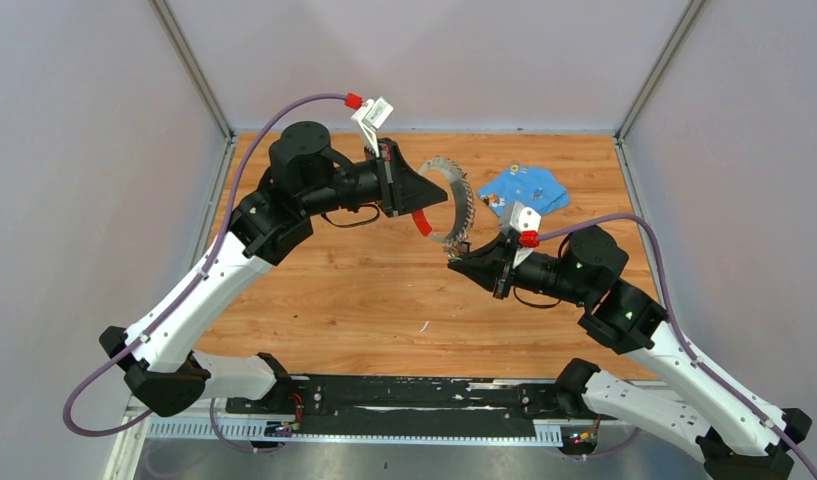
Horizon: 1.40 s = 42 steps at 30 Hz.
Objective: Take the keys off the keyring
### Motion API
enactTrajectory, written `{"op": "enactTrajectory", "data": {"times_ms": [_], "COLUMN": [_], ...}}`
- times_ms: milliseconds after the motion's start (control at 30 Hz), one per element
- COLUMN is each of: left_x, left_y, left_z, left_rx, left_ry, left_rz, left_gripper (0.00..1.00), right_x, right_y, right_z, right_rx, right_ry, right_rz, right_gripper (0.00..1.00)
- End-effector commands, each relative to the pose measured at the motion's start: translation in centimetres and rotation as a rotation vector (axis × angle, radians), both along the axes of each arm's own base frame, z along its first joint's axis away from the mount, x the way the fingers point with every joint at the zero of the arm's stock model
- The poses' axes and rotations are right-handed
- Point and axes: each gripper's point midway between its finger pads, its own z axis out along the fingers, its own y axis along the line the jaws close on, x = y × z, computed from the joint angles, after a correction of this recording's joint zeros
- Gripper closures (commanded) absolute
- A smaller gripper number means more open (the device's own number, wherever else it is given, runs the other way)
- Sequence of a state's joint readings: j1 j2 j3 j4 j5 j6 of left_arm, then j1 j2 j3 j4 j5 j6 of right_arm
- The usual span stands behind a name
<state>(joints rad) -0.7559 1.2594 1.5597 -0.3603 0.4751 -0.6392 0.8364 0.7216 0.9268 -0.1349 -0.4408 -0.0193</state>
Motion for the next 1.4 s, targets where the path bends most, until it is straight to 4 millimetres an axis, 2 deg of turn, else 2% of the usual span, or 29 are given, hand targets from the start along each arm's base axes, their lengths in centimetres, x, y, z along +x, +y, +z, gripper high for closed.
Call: {"op": "enactTrajectory", "data": {"times_ms": [0,533,800,933,1067,1367], "left_x": [-0.9,-1.2,-1.0,-0.9,-0.6,-0.3], "left_y": [0.5,0.3,0.1,-0.1,-0.2,-0.4], "left_z": [3.5,4.3,4.1,4.1,3.8,4.3], "left_rx": [-0.086,-0.146,-0.154,-0.177,-0.195,-0.246], "left_ry": [-0.056,-0.024,-0.008,0.018,0.049,0.111], "left_rz": [0.001,-0.015,-0.01,-0.006,0.008,0.02], "left_gripper": [1.0,1.0,1.0,1.0,1.0,1.0], "right_x": [0.0,2.2,2.4,2.6,2.6,2.9], "right_y": [-0.2,-0.9,-1.1,-1.1,-1.1,-1.1], "right_z": [0.9,1.0,2.2,2.1,3.1,3.0], "right_rx": [0.013,0.031,0.082,0.091,0.139,0.157], "right_ry": [-0.014,-0.045,-0.08,-0.081,-0.108,-0.111], "right_rz": [-0.016,-0.159,-0.182,-0.193,-0.196,-0.213], "right_gripper": [0.99,0.99,0.99,0.99,0.99,0.99]}}
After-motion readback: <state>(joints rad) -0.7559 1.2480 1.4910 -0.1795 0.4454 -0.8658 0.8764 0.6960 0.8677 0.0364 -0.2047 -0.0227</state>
